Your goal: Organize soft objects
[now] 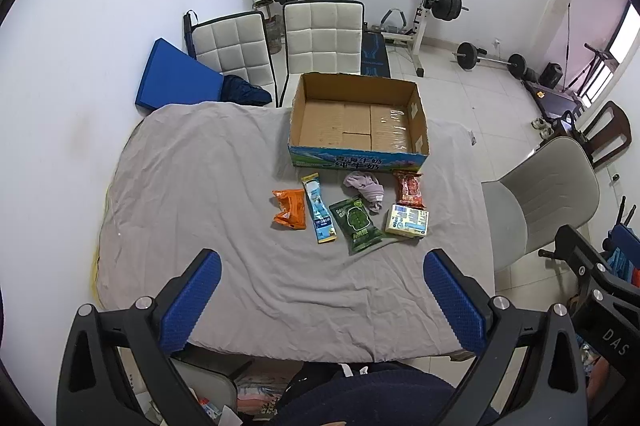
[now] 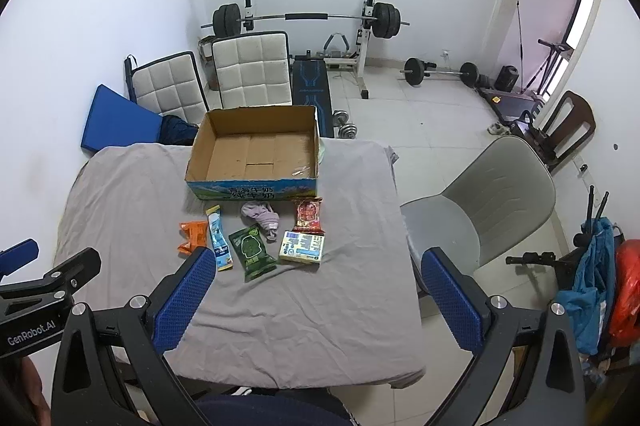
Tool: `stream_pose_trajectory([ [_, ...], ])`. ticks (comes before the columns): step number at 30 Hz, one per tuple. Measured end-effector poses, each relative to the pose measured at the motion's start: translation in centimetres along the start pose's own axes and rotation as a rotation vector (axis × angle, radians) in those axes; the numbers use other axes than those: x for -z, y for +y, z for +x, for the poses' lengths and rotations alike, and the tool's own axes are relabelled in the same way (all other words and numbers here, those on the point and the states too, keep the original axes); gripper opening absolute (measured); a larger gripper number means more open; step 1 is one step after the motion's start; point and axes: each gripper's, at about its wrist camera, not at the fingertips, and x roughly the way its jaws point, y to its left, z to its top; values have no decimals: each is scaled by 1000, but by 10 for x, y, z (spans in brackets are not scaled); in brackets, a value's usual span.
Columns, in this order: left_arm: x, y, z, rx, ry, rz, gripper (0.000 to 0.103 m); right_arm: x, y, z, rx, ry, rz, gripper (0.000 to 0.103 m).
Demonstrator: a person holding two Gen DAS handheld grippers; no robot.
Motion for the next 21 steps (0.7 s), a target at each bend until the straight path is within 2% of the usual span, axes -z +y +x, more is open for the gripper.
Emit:
stream_pose_trajectory([
  [21,-3,-1,0,0,-19,27,103,-1,-1,-2,-5,-29,7,103],
])
